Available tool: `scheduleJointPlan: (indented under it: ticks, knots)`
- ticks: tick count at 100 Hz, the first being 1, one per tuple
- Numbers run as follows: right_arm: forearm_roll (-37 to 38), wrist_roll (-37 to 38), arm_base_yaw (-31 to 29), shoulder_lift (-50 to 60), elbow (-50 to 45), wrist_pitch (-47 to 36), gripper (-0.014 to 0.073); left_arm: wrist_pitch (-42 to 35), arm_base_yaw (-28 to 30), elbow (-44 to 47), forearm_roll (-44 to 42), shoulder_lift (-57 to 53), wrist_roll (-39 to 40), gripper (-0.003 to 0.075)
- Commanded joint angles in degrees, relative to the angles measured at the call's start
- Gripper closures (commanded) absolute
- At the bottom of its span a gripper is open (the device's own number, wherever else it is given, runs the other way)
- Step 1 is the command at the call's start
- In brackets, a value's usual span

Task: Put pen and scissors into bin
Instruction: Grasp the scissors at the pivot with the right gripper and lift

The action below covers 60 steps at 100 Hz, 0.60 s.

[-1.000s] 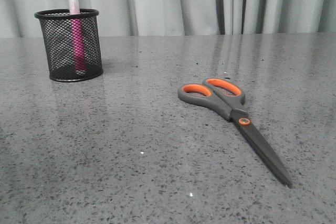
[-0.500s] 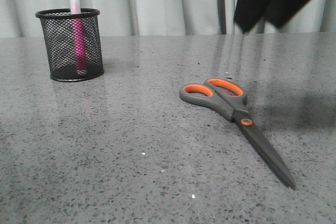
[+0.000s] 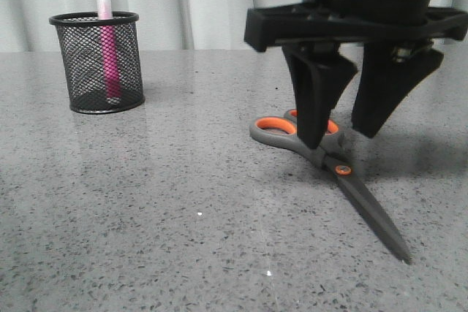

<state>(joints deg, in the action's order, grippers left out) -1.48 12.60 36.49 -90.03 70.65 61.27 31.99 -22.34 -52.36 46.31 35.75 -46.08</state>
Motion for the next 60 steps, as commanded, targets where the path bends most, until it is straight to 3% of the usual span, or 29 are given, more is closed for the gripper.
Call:
scheduleJointPlan:
  ticks: [1, 60]
  knots:
    - [-0.4, 0.4, 0.4, 0.7, 1.9, -1.2, 0.0228, -2.7, -0.3, -0.3, 1.4, 0.2, -0.2, 0.0426]
    - [2.7, 5.8, 0.8, -7.0, 1.9, -2.7, 0.0242, -2.7, -0.3, 2.4, 2.3, 0.2, 0.4, 0.0426]
